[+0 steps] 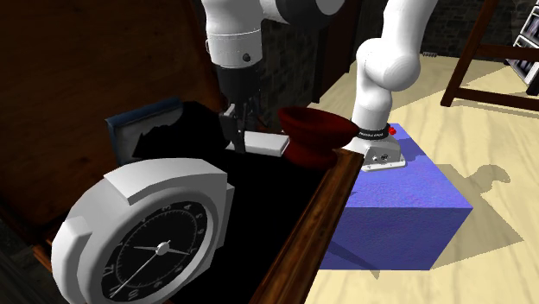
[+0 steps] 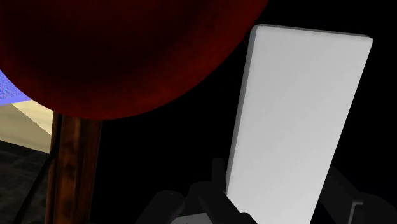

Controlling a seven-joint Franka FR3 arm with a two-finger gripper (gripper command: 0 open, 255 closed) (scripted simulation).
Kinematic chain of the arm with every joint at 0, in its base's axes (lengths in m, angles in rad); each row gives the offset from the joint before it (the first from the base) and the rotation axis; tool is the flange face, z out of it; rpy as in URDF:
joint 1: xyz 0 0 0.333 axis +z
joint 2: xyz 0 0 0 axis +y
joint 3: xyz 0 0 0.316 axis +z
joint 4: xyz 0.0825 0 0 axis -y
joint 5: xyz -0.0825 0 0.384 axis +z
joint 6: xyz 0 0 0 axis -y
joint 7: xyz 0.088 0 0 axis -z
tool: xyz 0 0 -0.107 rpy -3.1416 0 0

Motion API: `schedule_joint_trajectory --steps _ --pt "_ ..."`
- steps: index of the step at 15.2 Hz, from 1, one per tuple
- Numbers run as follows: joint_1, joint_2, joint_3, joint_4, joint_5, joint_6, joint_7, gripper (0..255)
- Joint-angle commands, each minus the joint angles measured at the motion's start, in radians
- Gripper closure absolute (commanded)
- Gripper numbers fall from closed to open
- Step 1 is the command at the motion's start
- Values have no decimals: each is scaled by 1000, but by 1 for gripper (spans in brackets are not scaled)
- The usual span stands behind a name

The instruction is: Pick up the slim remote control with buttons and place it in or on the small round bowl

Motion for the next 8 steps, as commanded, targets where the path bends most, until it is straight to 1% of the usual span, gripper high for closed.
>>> schedule_joint_trajectory --steps 1,8 --pt "0 -17 -6 14 7 -29 -7 255" --pt "1 -55 -21 78 18 -128 -19 255"
